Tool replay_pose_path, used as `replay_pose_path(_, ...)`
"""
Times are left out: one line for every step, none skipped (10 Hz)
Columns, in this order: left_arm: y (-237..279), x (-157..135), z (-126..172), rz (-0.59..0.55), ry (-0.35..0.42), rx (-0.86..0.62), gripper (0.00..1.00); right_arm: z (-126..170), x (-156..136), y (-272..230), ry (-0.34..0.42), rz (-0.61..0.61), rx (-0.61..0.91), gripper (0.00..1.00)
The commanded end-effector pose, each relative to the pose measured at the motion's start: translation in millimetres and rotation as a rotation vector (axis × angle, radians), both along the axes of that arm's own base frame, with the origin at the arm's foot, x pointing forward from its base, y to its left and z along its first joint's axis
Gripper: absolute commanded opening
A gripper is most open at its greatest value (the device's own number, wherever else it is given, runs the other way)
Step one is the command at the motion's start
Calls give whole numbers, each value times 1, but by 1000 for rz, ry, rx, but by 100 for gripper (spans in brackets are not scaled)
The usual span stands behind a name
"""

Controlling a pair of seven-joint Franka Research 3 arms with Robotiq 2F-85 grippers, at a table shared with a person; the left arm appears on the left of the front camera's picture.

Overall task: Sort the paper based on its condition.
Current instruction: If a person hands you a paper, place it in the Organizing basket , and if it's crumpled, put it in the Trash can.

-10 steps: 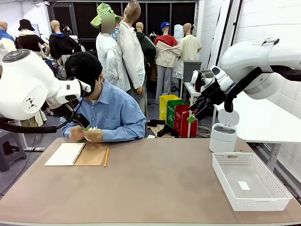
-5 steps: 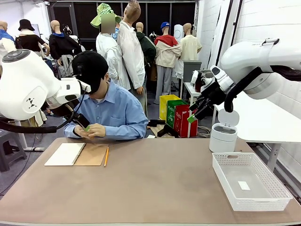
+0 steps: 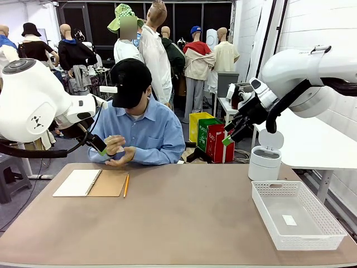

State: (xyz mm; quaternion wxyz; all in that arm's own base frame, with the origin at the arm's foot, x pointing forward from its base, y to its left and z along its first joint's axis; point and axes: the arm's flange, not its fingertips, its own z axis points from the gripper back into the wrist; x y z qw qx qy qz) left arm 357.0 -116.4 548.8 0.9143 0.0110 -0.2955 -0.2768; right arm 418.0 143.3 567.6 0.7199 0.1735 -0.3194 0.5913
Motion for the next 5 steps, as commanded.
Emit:
replay_pose_path(0, 0, 0, 0, 0, -3, 100, 0, 0, 0, 9, 3, 17, 100)
replay_pose_path(0, 0, 0, 0, 0, -3, 100, 0, 0, 0, 9, 3, 17, 100)
replay_pose_path(0, 0, 0, 0, 0, -3, 100, 0, 0, 0, 9, 3, 17, 100)
replay_pose_path(0, 0, 0, 0, 0, -3, 100, 0, 0, 0, 9, 3, 17, 100)
replay_pose_path(0, 0, 0, 0, 0, -3, 100, 0, 0, 0, 9, 3, 17, 100)
